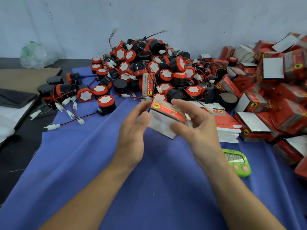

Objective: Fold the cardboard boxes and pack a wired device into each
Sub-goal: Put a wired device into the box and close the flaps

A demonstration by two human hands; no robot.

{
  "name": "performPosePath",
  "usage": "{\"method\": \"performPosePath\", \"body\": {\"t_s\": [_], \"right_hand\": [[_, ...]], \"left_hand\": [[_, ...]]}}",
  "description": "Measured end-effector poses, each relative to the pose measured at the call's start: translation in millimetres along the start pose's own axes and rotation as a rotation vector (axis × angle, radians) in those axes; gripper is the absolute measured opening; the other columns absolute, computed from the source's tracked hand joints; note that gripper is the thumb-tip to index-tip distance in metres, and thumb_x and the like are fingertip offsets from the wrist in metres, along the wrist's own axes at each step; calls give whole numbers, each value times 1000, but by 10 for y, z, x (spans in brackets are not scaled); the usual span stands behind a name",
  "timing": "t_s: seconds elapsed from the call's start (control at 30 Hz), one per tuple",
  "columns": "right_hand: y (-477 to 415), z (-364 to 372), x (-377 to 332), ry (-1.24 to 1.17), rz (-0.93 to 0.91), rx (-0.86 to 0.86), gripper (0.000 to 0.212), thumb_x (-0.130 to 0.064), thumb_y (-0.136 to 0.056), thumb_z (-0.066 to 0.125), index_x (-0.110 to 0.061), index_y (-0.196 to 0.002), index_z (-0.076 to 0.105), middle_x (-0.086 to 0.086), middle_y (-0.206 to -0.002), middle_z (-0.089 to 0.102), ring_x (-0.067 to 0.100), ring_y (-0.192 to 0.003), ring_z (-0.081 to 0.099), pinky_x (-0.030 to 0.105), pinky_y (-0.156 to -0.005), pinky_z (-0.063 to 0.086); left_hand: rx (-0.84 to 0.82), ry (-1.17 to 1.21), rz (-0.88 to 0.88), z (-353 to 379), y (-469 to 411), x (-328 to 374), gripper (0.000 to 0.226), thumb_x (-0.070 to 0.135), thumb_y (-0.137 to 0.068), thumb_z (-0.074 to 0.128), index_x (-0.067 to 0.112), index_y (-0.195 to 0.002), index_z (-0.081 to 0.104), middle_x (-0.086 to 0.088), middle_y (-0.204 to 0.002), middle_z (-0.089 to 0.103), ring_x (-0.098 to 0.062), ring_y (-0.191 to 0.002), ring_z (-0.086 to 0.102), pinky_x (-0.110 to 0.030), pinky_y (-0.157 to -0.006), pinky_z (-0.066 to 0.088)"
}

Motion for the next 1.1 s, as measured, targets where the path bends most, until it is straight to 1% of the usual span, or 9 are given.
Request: {"method": "performPosePath", "body": {"t_s": [0.17, 0.27, 0.33, 0.43, 0.57, 0.67, 0.8, 0.93, 1.1], "right_hand": [[122, 224, -136, 623, -364, 9, 70, -2, -68, 82, -34, -129, 69, -31, -132, 50, 12, -132, 47, 38, -110, 42], [81, 206, 3, 632, -206, 6, 72, -4, -72, 83, -40, -131, 66, -17, -143, 52, 13, -136, 45, 25, -110, 38], [55, 97, 71, 579, -107, 60, 71, -4, -77, 77, -42, -135, 63, -11, -146, 53, 8, -133, 49, 12, -106, 37], [-31, 66, 113, 606, -35, 117, 66, -1, -84, 66, -37, -139, 61, -9, -143, 57, 12, -125, 56, 22, -102, 43], [-443, 272, 262, 723, 169, -100, 83, 9, -86, 49, -36, -156, 38, 1, -132, 65, 14, -92, 59, 28, -72, 50], [-819, 453, 321, 979, 181, -364, 81, 9, -90, 48, -31, -159, 33, 11, -134, 63, 16, -75, 53, 12, -48, 37], [-1087, 713, 416, 1455, -15, -617, 52, -16, -98, 57, -12, -149, 49, 10, -163, 31, 32, -140, 36, 36, -107, 38], [-1184, 771, 402, 1419, 16, -510, 36, -28, -98, 53, -11, -129, 55, 10, -134, 49, 33, -119, 44, 40, -92, 42], [-1030, 584, 312, 1159, 114, -404, 19, -11, -94, 59, -19, -107, 47, 5, -96, 62, 26, -81, 58, 36, -60, 41]], "left_hand": [[-46, -54, -155, 37, -65, -146, 72, 33, -68, 85, 31, -135, 59, 9, -115, 75, -14, -108, 72, -29, -87, 59], [110, -396, -28, -179, -130, -81, 91, 25, -64, 92, 36, -143, 48, 17, -118, 67, -4, -106, 65, -12, -79, 52], [99, -658, 9, -228, -170, -80, 71, 20, -75, 88, 32, -135, 51, 18, -117, 60, -10, -107, 60, -9, -69, 44], [77, -705, -201, -342, -232, -248, 55, 21, -79, 82, 35, -120, 48, 19, -103, 57, -6, -84, 55, -11, -55, 35], [46, -706, -207, -344, -265, -256, 57, 19, -76, 81, 41, -112, 43, 24, -91, 53, -1, -74, 48, -12, -52, 36], [23, -688, -226, -344, -249, -278, 59, 12, -71, 80, 40, -110, 46, 25, -89, 56, 0, -79, 55, -20, -59, 49], [6, -656, -277, -407, -258, -295, 61, 11, -67, 82, 39, -112, 52, 21, -95, 62, 1, -84, 58, -22, -59, 48], [10, -640, -267, -439, -256, -287, 62, 12, -64, 84, 40, -108, 51, 25, -92, 61, 4, -81, 57, -14, -52, 40], [23, -649, -251, -428, -259, -298, 65, 8, -64, 83, 39, -111, 51, 23, -96, 61, 1, -84, 57, -22, -58, 48]]}}
Point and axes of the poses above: each hand's wrist, its own y-axis away from the middle knuckle, its own z-axis out of the palm, x = y × z, the point moved 7 cm from there along -y, towards the middle knuckle
